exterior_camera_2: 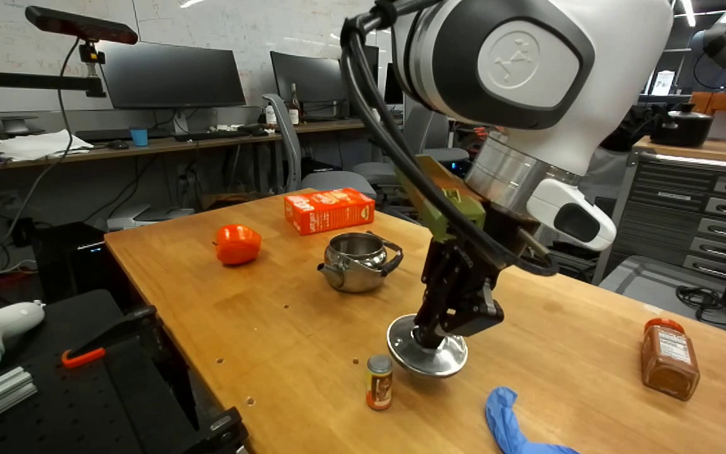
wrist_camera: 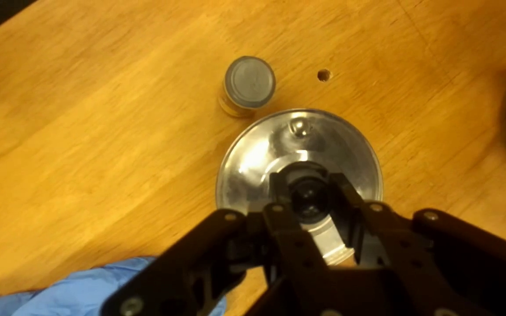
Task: Put the lid on top of the kettle.
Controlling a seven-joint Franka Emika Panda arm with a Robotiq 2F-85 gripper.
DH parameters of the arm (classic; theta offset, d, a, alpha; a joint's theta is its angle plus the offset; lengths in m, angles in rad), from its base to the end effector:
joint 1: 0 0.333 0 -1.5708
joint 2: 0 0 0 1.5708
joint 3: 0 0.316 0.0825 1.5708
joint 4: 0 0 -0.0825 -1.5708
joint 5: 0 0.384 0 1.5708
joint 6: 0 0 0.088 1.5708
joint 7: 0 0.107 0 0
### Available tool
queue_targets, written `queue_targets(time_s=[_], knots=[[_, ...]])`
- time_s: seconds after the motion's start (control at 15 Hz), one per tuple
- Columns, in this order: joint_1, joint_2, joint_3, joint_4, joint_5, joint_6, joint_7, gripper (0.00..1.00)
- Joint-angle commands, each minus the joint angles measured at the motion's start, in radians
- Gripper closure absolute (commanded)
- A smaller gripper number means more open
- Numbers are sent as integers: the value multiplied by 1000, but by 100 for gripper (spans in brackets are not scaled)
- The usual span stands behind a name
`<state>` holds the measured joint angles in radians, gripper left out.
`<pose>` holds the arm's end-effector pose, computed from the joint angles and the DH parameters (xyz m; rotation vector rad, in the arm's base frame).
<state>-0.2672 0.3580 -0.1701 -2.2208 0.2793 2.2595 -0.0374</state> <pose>0.4677 -0.2137 0.1929 -2.7868 0.8778 0.3949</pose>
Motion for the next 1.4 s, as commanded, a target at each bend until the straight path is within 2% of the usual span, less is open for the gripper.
queue_targets(time_s=[0.0, 0.8, 1.33], knots=[[-16, -77, 9, -20, 34, -40, -42, 87], [25, -275, 6, -104, 20, -75, -116, 87], [91, -361, 29, -150, 8, -90, -89, 87]])
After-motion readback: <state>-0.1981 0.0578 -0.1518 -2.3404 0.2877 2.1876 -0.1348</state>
